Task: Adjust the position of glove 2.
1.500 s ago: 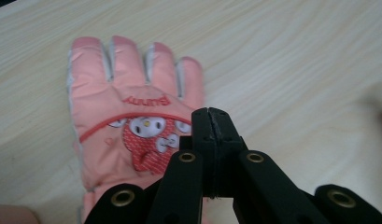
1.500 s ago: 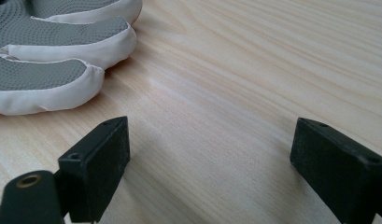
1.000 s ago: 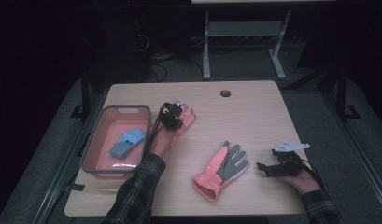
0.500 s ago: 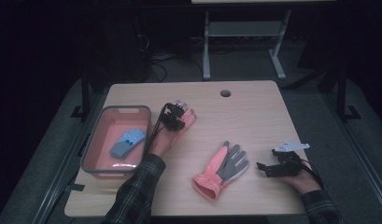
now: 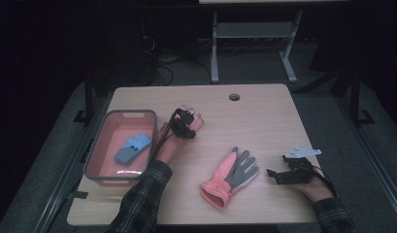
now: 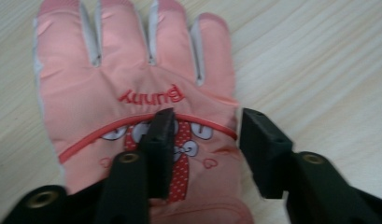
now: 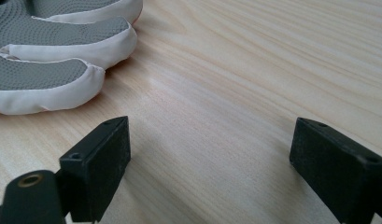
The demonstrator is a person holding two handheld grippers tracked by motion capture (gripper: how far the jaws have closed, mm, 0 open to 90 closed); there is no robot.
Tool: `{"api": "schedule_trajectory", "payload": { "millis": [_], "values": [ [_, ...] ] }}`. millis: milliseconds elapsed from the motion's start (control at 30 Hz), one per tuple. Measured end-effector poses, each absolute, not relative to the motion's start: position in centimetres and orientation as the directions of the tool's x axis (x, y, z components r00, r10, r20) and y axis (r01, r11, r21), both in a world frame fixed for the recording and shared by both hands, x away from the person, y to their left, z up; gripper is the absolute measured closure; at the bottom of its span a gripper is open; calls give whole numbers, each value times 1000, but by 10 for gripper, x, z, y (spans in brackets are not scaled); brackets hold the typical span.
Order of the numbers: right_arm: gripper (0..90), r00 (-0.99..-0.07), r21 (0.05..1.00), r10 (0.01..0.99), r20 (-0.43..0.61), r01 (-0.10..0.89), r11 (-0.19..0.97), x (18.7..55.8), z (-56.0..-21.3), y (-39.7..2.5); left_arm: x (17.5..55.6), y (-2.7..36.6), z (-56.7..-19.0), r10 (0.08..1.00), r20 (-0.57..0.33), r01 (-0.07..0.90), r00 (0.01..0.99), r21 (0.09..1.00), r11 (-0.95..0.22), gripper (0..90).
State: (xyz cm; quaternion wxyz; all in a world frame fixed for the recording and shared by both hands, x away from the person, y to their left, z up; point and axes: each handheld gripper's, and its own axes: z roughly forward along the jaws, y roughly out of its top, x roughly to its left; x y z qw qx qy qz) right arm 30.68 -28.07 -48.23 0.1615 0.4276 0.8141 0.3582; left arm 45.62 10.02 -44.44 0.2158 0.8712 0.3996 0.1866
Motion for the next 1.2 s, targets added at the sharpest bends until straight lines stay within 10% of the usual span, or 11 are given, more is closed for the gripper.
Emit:
{"api": "schedule_trajectory", "payload": {
  "millis": [333, 933, 1200],
  "values": [
    [120, -581, 723, 812, 45, 580, 375, 307, -482, -281, 459, 108, -439, 789, 71, 637, 610, 548, -542, 849],
    [124, -580, 722, 814, 40, 580, 377, 307, -482, -281, 419, 77, -422, 658, -32, 541, 752, 601, -589, 834],
    [128, -579, 722, 815, 42, 581, 376, 307, -482, -281, 417, 78, -412, 645, -7, 512, 764, 616, -599, 622]
  ]
}}
